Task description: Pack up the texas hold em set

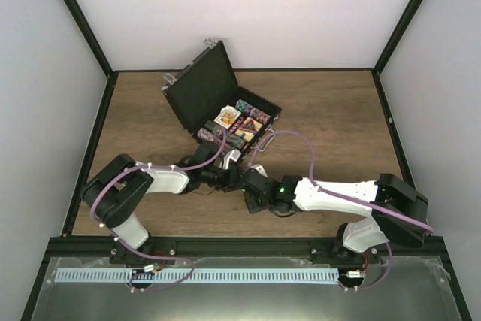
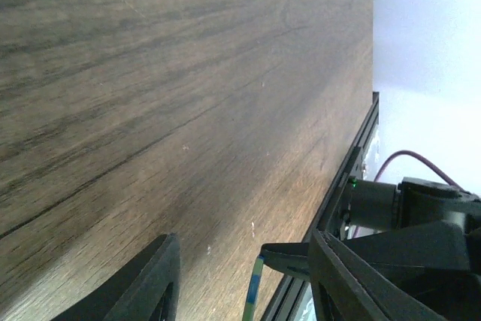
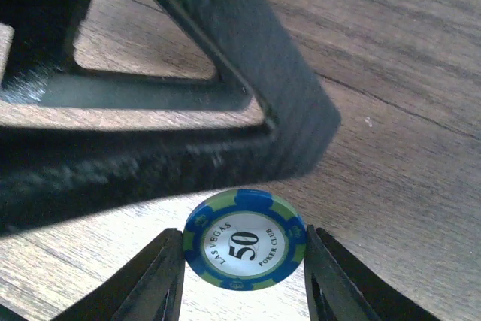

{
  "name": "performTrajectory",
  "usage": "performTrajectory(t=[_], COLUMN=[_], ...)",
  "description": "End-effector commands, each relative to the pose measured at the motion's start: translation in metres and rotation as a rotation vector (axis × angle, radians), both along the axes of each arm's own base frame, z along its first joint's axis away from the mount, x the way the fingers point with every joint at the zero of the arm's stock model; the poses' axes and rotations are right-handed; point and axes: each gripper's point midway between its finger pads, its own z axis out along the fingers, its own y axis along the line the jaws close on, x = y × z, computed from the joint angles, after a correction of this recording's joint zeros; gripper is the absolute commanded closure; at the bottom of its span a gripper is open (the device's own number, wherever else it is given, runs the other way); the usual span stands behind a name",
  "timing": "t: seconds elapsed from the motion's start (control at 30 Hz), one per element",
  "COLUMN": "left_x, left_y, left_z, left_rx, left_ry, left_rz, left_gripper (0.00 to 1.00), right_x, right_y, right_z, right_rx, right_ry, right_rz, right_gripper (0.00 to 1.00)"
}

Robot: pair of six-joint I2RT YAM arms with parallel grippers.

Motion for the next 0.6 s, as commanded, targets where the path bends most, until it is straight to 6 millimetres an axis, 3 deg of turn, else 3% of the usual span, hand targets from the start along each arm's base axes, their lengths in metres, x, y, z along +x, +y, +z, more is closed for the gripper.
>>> performTrajectory(t=[0.0, 0.37, 0.57], left_x=[-0.006, -0.023, -0.027], left_y=[-0.014, -0.021, -0.025], left_z=[0.009, 0.002, 0.002], left_rx=[-0.080, -0.092, -0.088], left_ry=[0.010, 0.039, 0.035], left_rz=[-0.076, -0.166, -0.185], left_gripper=[0.52, 0.65, 0.78], right_x=[0.014, 0.016, 0.017], right_y=[0.014, 0.011, 0.010], right_z=[0.024, 0.024, 0.022], right_rx=[0.068, 0.066, 0.058], right_ry=[-0.059, -0.060, -0.058], right_rz=[-0.007, -0.013, -0.012], right_gripper=[0.56, 0.56, 0.56])
